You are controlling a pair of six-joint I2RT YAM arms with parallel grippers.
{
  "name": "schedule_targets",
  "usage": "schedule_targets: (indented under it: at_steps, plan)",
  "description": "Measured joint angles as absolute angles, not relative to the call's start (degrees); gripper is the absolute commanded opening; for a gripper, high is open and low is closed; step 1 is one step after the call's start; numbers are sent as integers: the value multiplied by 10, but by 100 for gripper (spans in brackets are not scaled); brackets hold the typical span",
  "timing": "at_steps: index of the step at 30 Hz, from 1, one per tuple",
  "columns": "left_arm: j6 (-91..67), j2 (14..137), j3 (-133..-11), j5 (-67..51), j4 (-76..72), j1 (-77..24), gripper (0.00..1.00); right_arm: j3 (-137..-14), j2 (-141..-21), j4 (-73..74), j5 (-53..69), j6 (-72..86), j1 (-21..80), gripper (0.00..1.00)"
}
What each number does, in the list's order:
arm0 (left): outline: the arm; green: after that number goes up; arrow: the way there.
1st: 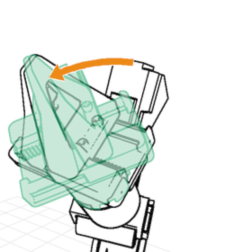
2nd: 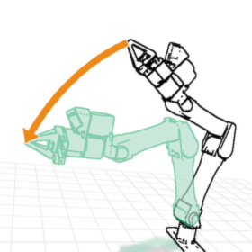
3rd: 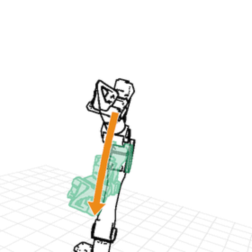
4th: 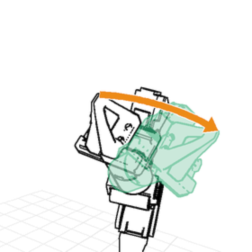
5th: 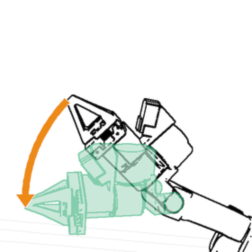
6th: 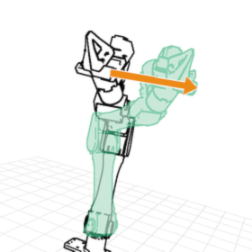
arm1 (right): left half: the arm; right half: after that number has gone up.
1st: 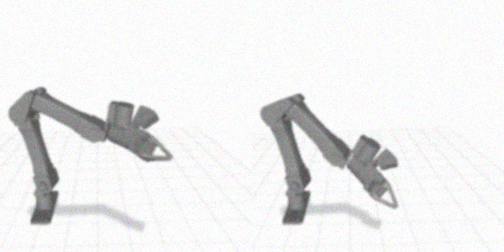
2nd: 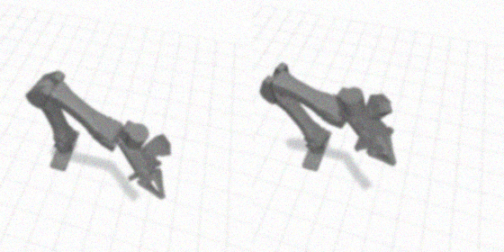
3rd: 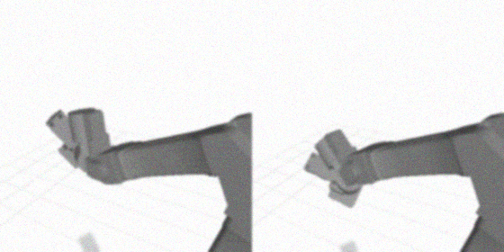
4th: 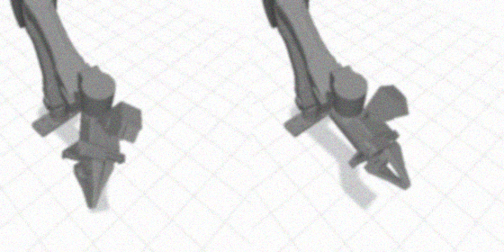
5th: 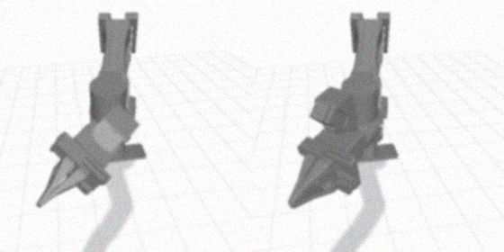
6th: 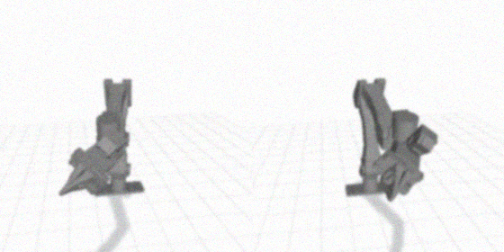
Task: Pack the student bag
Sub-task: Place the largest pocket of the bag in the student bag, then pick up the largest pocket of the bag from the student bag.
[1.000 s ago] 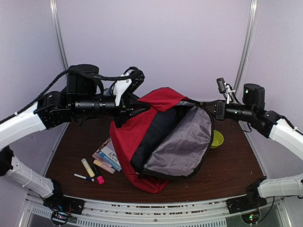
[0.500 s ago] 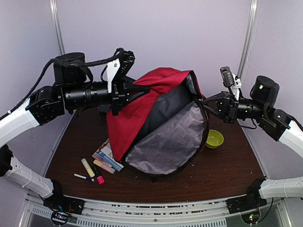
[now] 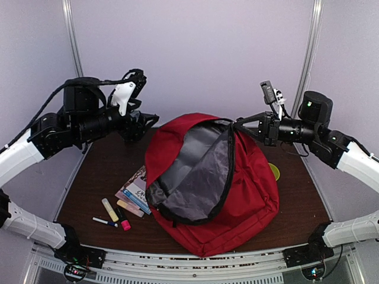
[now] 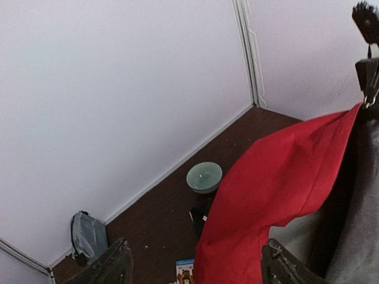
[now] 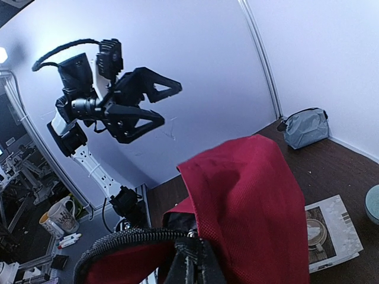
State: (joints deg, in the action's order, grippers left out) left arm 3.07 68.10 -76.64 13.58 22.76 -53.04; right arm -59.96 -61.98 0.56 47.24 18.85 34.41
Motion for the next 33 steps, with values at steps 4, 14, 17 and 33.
schedule_targets:
  at_steps: [4, 14, 17, 33]
  plan:
    - [44, 654, -811, 130, 243, -535, 75, -600, -621, 2, 457, 200, 348, 0]
    - [176, 815, -1009, 53, 326, -575, 74, -608, -625, 14, 495, 171, 351, 0]
    - [215, 888, -1044, 24, 354, -540, 72, -609, -626, 17, 517, 161, 354, 0]
    - [323, 1030, -1056, -297, 294, -484, 84, -646, -640, 67, 543, 89, 353, 0]
